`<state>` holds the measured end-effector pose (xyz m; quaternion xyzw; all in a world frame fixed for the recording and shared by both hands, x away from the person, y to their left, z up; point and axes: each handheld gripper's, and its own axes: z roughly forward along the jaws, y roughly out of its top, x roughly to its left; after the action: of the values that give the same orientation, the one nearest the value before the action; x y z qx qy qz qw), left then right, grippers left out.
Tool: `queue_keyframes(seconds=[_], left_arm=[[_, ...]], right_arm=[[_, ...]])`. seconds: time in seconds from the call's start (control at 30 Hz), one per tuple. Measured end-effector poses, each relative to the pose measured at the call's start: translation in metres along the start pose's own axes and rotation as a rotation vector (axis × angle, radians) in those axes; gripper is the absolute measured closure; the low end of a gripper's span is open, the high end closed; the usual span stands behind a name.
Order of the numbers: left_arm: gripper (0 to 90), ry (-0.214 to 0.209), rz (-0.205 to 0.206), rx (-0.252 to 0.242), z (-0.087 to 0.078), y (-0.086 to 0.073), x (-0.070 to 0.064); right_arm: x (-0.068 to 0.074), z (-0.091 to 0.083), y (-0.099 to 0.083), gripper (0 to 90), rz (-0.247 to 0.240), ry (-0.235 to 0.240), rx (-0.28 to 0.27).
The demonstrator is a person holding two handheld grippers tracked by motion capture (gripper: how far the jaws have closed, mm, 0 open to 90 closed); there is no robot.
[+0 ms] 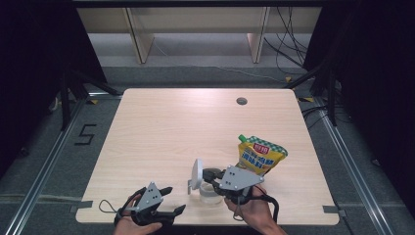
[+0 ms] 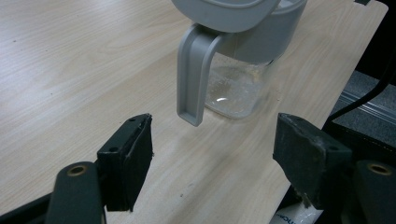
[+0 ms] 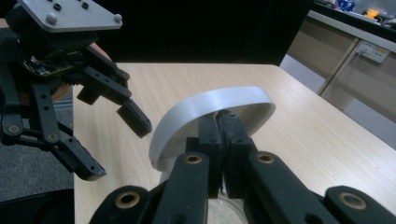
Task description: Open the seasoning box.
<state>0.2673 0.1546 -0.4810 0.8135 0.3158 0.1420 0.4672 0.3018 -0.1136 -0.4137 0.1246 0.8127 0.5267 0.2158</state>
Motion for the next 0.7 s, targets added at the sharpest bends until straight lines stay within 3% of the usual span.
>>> queue_keyframes(seconds=[0.03, 0.07, 0.1, 0.13, 0.17, 0.23, 0.37, 0.53, 0.63, 0.67, 0.7], left_arm=[[28.0, 0.001, 0.033, 0.003, 0.000, 0.000, 0.003], [28.1, 0.001, 0.033, 0.003, 0.000, 0.000, 0.003], [28.1, 0.001, -0.009, -0.001, 0.001, -0.001, 0.001], [28.0, 0.005, 0.012, 0.019, 0.001, -0.002, 0.002], [28.0, -0.004, -0.004, 0.011, 0.002, -0.002, 0.001], [28.0, -0.003, 0.006, 0.014, 0.002, -0.003, 0.001], [27.9, 0.003, -0.011, -0.002, 0.003, -0.004, 0.001], [27.6, 0.014, -0.007, 0.010, 0.001, -0.004, 0.002], [27.1, 0.017, -0.022, -0.008, 0.001, -0.003, 0.001], [27.1, 0.020, 0.009, -0.006, -0.001, -0.003, 0.003], [27.1, 0.020, 0.009, -0.006, -0.001, -0.003, 0.003]], right_arm=[[0.001, 0.001, 0.001, 89.0, -0.001, 0.003, 0.001], [0.001, 0.001, 0.001, 89.0, -0.001, 0.003, 0.001], [0.002, 0.003, 0.001, 88.8, 0.002, 0.013, 0.005], [0.005, 0.006, 0.002, 88.4, -0.015, 0.023, 0.008], [0.006, 0.007, 0.002, 88.3, -0.003, 0.021, 0.010], [0.007, 0.009, 0.003, 87.8, -0.011, 0.031, 0.008], [0.004, 0.007, 0.001, 86.8, -0.009, 0.026, 0.005], [-0.002, 0.000, -0.006, 82.8, 0.020, 0.013, 0.002], [-0.010, -0.006, -0.017, 75.5, 0.048, -0.002, -0.009], [-0.011, -0.009, -0.019, 72.7, 0.063, 0.001, -0.006], [-0.011, -0.009, -0.019, 72.7, 0.063, 0.001, -0.006]])
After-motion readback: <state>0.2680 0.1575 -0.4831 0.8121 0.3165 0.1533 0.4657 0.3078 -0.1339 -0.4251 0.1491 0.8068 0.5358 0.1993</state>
